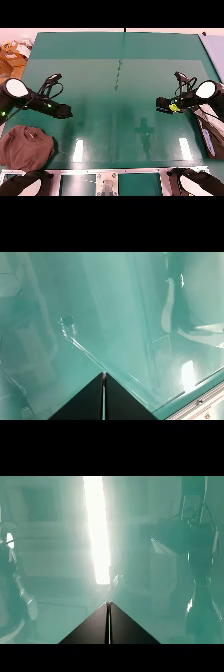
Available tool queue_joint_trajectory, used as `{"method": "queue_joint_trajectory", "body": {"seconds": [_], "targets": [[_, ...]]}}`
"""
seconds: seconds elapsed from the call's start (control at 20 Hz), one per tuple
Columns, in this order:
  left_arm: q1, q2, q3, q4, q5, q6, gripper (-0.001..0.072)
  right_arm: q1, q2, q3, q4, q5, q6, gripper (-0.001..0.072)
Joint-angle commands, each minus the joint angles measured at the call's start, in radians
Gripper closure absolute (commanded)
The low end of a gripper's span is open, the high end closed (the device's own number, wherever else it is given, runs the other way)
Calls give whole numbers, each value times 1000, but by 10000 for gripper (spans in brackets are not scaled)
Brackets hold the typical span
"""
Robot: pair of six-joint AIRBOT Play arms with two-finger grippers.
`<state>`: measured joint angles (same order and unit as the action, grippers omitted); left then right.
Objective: Fold the shirts.
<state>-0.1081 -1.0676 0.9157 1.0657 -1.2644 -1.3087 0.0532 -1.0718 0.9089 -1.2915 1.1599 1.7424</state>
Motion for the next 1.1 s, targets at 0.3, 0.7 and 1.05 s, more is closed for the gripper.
{"method": "queue_joint_trajectory", "body": {"seconds": [0.3, 0.7, 1.05], "targets": [[-1, 1, 0, 0, 0, 0, 688, 1, -1, 0, 0, 0, 0, 691], [-1, 1, 0, -3, 79, 0, 688, 1, -1, 0, 0, 0, 0, 692], [7, 1, 0, 293, 48, -282, -13, 2, -1, -1, 35, -8, 0, 692]]}}
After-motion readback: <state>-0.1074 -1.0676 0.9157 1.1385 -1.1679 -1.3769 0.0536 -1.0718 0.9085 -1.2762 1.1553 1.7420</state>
